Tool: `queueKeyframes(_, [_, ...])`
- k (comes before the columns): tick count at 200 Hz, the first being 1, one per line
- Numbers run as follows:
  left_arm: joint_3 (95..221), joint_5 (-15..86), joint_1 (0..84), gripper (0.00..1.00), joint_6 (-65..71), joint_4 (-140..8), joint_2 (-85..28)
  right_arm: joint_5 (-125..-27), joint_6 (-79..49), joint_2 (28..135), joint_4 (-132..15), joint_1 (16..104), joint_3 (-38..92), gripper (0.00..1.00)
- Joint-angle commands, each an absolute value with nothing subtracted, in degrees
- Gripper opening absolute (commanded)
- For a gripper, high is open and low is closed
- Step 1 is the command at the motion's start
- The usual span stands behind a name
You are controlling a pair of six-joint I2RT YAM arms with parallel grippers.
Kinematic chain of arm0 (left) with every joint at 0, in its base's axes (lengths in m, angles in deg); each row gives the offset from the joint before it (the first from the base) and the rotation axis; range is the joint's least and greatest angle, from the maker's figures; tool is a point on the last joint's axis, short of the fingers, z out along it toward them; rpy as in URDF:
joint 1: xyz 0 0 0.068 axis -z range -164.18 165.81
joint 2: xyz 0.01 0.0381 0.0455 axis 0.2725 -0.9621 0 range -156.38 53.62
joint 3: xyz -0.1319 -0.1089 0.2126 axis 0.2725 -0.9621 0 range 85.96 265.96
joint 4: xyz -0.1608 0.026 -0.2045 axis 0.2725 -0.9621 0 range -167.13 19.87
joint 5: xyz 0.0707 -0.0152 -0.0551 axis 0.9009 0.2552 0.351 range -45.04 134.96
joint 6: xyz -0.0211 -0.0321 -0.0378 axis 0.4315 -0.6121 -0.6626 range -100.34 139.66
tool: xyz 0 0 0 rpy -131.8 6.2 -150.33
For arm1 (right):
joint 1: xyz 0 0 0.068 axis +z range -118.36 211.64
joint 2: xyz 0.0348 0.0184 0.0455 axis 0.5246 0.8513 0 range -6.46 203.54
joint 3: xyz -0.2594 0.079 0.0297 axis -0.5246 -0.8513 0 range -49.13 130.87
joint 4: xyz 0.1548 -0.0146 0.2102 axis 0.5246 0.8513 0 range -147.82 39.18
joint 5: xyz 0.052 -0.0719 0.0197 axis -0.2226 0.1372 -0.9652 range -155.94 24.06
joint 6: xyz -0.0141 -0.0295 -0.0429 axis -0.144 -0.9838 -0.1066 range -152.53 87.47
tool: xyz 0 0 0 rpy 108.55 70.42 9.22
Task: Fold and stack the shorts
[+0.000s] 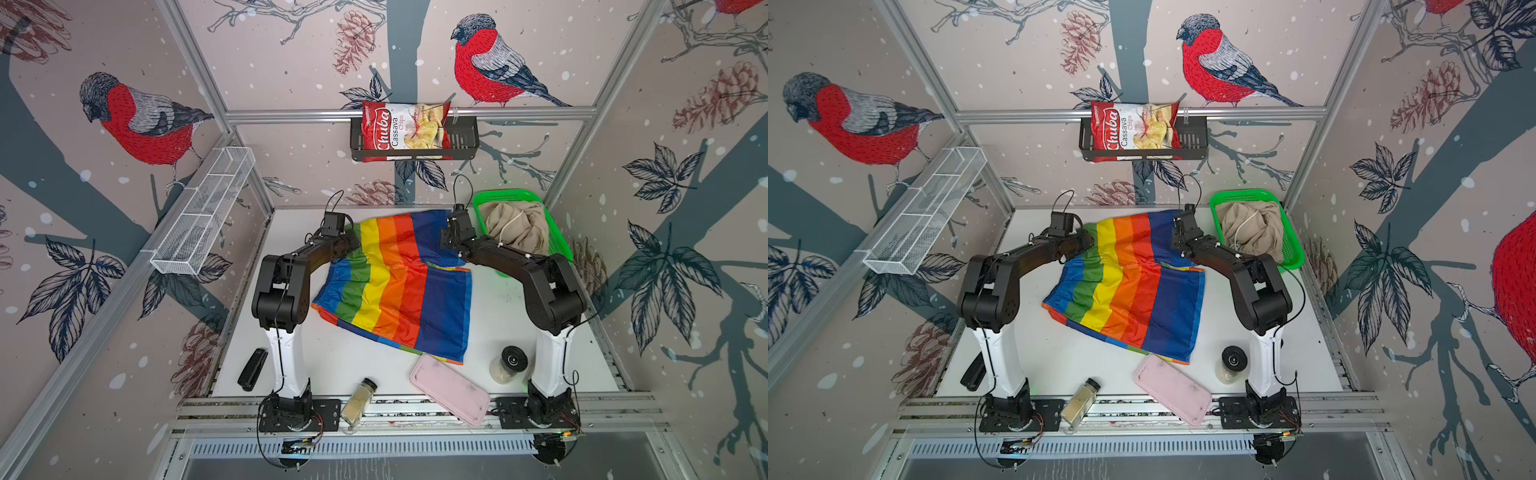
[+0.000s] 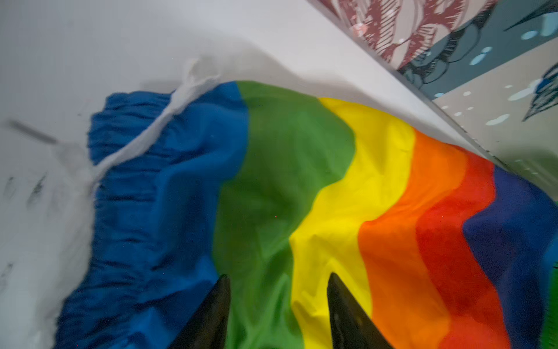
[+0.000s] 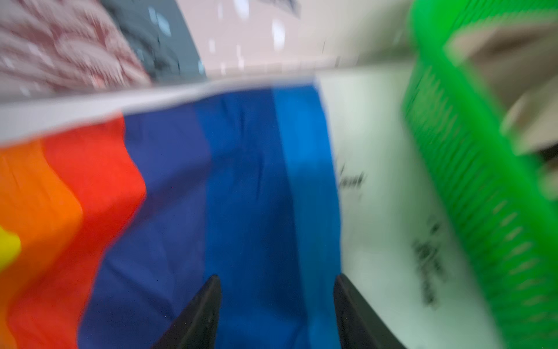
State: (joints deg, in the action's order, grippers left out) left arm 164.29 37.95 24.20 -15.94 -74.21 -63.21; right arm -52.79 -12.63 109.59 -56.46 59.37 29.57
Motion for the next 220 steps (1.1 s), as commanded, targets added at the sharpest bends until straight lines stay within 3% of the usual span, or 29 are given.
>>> queueKeyframes(1, [164.77,38.86,23.24,0.52,-15.79,-72.86,-64.93,-57.51,-6.99,111.13,-58.35,60.72,27.27,0.58])
queueKeyframes(38, [165.41,38.72,22.41,0.55,-15.54,-73.11,-68.02,-51.49,-4.85,113.14,-56.15,60.61,23.62,0.54])
queueKeyframes(78, [164.72,38.88,22.08,0.55,-15.48,-73.36,-69.67,-49.09,-2.83,114.48,-52.39,56.58,21.49,0.37])
queueKeyframes(154, [157.16,36.55,22.47,0.51,-17.58,-71.96,-67.43,-50.14,-7.38,108.34,-53.95,53.74,22.60,0.37])
queueKeyframes(200, [156.69,36.99,23.37,0.63,-17.76,-75.05,-58.22,-49.24,-9.23,99.02,-52.13,57.46,22.26,0.40])
queueKeyframes(220, [156.16,39.38,23.53,0.64,-18.11,-77.96,-52.53,-50.91,-7.62,96.34,-50.40,59.69,19.83,0.26])
